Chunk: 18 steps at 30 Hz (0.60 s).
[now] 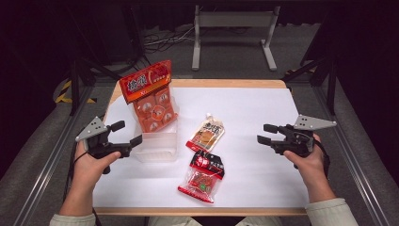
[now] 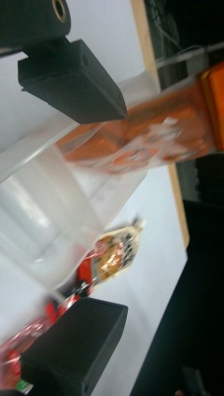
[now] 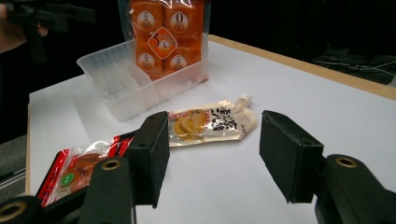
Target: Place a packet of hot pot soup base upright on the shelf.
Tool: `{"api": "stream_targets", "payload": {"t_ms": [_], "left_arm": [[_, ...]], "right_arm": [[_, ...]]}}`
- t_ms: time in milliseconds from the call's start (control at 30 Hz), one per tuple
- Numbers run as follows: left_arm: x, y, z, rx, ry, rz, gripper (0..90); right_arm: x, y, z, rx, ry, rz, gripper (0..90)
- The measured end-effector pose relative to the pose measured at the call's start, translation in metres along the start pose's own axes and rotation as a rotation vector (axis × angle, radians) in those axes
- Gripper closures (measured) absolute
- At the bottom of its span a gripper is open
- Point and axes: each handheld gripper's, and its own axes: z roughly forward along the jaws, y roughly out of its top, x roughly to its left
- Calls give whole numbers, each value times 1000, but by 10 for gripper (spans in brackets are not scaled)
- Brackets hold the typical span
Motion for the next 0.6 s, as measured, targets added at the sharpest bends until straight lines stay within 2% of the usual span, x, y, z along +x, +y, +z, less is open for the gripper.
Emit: {"api": "stream_targets", "payload": {"t_ms": [200, 300, 400, 500, 600], "left_arm": [[-13, -8, -2, 49, -48, 30, 62], [-15, -11, -3, 83, -71, 23, 60], [-14, -14, -6, 109, -70, 24, 53], [-15, -15, -7, 116, -72, 8, 52], [-15, -15, -9, 116, -72, 13, 52]], "right_arm": [[1, 0, 5, 2, 3, -16, 433], [0, 0, 7, 9, 6, -14, 430], [0, 0, 10, 20, 6, -11, 424], [-1, 0, 13, 26, 4, -7, 418], [-1, 0, 17, 37, 5, -7, 407]]}}
